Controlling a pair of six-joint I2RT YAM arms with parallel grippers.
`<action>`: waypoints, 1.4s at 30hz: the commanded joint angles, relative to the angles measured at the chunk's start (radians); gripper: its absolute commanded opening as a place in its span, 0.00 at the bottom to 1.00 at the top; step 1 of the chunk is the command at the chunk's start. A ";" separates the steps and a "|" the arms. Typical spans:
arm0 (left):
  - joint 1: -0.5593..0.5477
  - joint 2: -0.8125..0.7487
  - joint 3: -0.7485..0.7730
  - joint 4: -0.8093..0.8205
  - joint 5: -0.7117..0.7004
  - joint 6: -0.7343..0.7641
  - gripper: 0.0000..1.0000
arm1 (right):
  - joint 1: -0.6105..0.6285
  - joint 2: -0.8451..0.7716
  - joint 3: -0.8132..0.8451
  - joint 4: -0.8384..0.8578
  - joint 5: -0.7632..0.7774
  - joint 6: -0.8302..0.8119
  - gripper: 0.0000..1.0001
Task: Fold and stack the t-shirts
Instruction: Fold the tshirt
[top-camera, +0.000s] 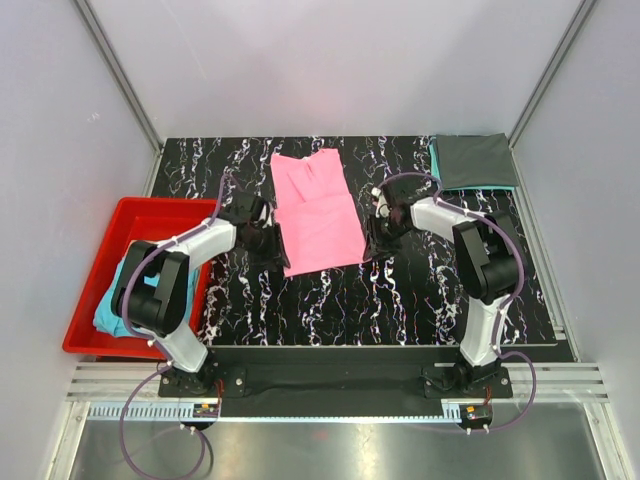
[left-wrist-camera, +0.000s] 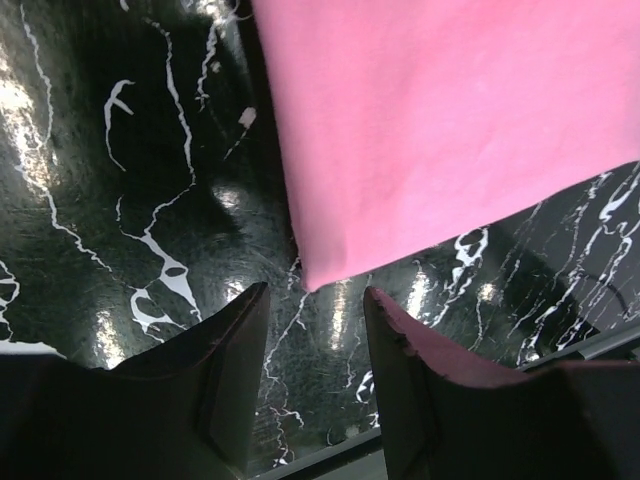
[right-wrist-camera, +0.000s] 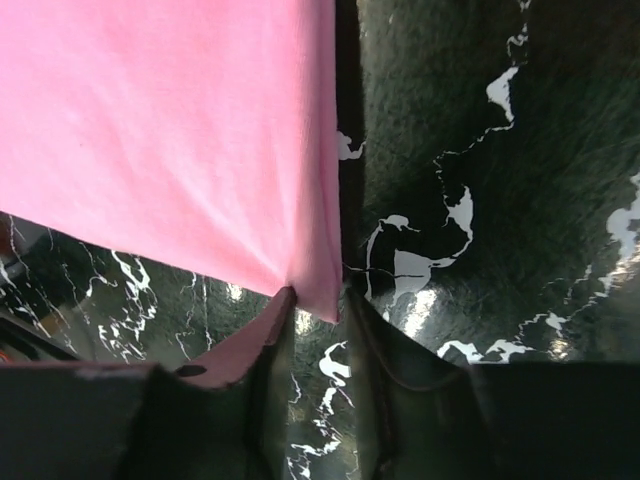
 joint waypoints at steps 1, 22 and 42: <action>0.006 -0.039 -0.047 0.097 0.010 -0.018 0.48 | -0.001 -0.024 -0.059 0.087 -0.032 0.000 0.31; -0.028 -0.131 -0.210 0.213 0.057 -0.105 0.00 | -0.001 -0.383 -0.552 0.292 0.064 0.271 0.00; 0.006 0.141 0.379 0.145 0.033 -0.031 0.15 | -0.004 -0.417 -0.512 0.224 0.103 0.258 0.45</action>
